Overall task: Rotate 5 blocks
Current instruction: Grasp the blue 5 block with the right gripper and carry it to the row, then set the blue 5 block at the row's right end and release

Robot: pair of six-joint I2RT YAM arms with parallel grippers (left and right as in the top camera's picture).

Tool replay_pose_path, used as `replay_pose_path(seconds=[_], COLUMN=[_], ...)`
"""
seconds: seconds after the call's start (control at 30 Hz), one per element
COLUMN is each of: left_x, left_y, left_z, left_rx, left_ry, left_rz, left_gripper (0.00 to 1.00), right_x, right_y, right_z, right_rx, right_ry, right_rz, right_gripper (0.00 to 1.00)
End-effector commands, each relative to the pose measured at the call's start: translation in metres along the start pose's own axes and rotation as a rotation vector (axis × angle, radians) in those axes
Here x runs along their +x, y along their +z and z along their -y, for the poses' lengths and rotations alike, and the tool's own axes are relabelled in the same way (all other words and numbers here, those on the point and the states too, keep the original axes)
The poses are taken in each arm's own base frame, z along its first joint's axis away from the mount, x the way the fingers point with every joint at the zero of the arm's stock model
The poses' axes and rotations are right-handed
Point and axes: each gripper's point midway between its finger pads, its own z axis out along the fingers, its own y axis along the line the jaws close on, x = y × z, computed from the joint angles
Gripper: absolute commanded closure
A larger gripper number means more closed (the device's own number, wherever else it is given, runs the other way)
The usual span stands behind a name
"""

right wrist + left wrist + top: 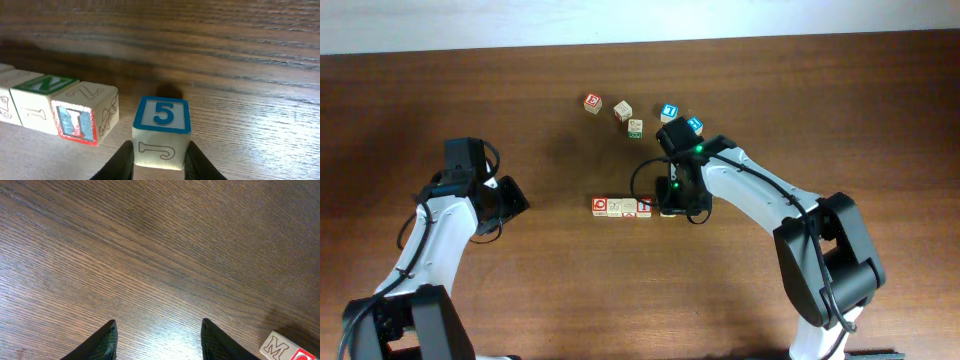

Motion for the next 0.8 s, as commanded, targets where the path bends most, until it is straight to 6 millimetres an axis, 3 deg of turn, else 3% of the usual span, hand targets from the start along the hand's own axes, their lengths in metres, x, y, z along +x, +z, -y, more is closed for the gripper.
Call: replay_pose_path(seconds=[0.0, 0.2, 0.27, 0.4, 0.5, 0.6, 0.7, 0.77], left_x=[0.002, 0.002, 0.002, 0.002, 0.003, 0.002, 0.002, 0.002], left_y=[0.003, 0.003, 0.003, 0.003, 0.003, 0.003, 0.003, 0.003], left_z=[-0.004, -0.004, -0.004, -0.004, -0.004, -0.004, -0.004, -0.004], left_rx=[-0.012, -0.013, -0.012, -0.013, -0.013, -0.013, -0.013, -0.013], left_ry=[0.013, 0.013, 0.013, 0.013, 0.013, 0.013, 0.013, 0.013], left_rz=[-0.009, -0.009, -0.009, -0.009, -0.009, -0.009, -0.009, -0.008], left_gripper=[0.48, 0.48, 0.48, 0.48, 0.48, 0.48, 0.48, 0.48], right_x=[-0.009, -0.010, -0.010, -0.010, -0.013, -0.021, -0.030, -0.034], right_y=[-0.002, 0.000, 0.000, 0.000, -0.016, -0.029, -0.026, -0.017], right_z=[-0.004, -0.015, -0.015, -0.015, -0.024, -0.017, 0.005, 0.004], right_rx=[0.004, -0.003, -0.003, -0.008, -0.029, 0.016, 0.111, 0.109], right_ry=[0.022, 0.010, 0.010, 0.010, 0.009, 0.025, 0.088, 0.085], right_rz=[0.034, 0.058, 0.058, 0.055, 0.052, 0.075, 0.126, 0.133], right_gripper=[0.73, 0.72, 0.63, 0.58, 0.58, 0.59, 0.67, 0.70])
